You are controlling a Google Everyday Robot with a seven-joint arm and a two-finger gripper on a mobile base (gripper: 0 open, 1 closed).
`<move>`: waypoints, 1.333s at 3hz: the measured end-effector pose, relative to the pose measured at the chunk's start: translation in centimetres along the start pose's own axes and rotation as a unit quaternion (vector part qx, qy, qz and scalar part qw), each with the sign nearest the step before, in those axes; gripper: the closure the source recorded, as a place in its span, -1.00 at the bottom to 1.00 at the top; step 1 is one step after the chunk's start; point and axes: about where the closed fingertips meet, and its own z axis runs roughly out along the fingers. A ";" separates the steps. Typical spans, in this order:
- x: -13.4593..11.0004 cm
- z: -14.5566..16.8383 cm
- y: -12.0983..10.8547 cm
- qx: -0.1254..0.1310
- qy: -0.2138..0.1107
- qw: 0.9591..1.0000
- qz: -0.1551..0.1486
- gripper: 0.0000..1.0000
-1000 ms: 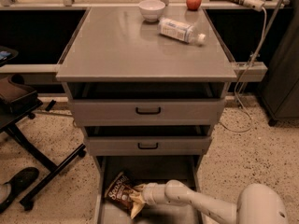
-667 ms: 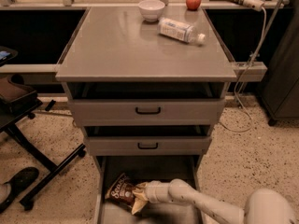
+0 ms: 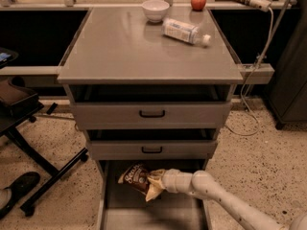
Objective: Pick brown chip bag from bottom drawer and place on counter
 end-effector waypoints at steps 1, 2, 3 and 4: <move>-3.0 -4.0 -2.4 0.005 -0.036 0.999 -0.003 1.00; -3.0 -4.0 -2.4 0.005 -0.036 0.999 -0.003 1.00; -3.3 -4.8 -2.7 0.006 -0.047 0.999 0.006 1.00; -6.6 -10.4 -4.6 0.035 -0.091 0.995 0.019 1.00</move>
Offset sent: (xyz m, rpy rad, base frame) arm 0.0126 -0.0288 0.0375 0.0479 -0.0387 -0.0149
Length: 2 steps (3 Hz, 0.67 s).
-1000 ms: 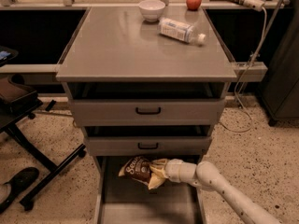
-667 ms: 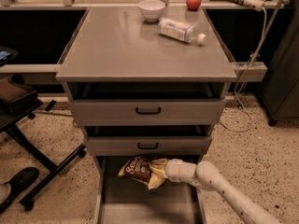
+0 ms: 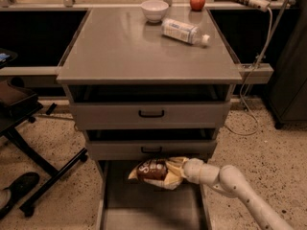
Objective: Pick brown chip bag from bottom drawer and place on counter
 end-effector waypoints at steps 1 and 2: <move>-4.2 -6.5 -2.3 0.048 -0.016 0.999 0.010 1.00; -8.2 -13.0 -4.0 0.110 -0.012 0.994 0.018 1.00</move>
Offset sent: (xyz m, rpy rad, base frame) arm -0.0312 -0.1950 0.1827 -0.0378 -0.0357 -0.4016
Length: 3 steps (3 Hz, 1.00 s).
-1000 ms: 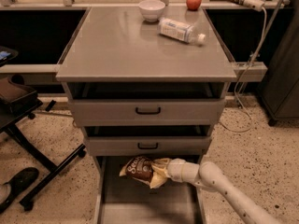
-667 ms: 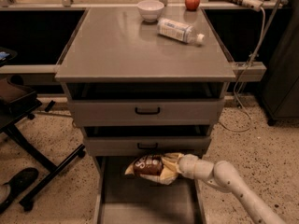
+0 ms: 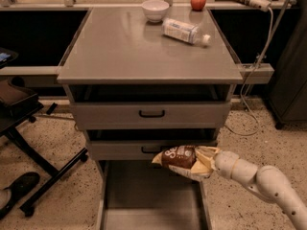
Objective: Pick brown chip bag from bottom drawer and place on counter
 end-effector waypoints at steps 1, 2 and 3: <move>-4.8 -4.8 -2.4 0.055 0.003 0.998 -0.016 1.00; -4.8 -4.8 -2.4 0.055 0.003 0.998 -0.016 1.00; -6.2 -4.9 -2.6 0.060 0.004 0.998 -0.023 1.00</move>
Offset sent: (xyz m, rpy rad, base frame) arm -0.0052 -0.0355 0.0440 -0.0327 -0.0247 -0.0827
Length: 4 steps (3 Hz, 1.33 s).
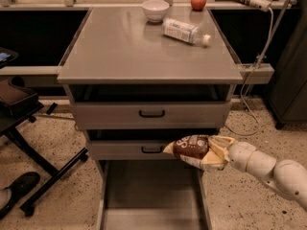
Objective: Pick brown chip bag from bottom drawer and place on counter
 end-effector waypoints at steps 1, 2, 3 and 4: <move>-5.7 -3.1 -0.2 0.011 -0.006 1.000 -0.005 1.00; -11.9 -8.5 -0.4 0.047 0.009 0.999 -0.012 1.00; -17.0 -12.5 -0.3 0.076 0.016 0.997 -0.025 1.00; -22.3 -12.6 0.3 0.058 0.001 0.997 -0.060 1.00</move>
Offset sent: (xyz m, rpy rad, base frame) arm -0.0832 -0.0696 0.2413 -0.1169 -0.0160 -0.1836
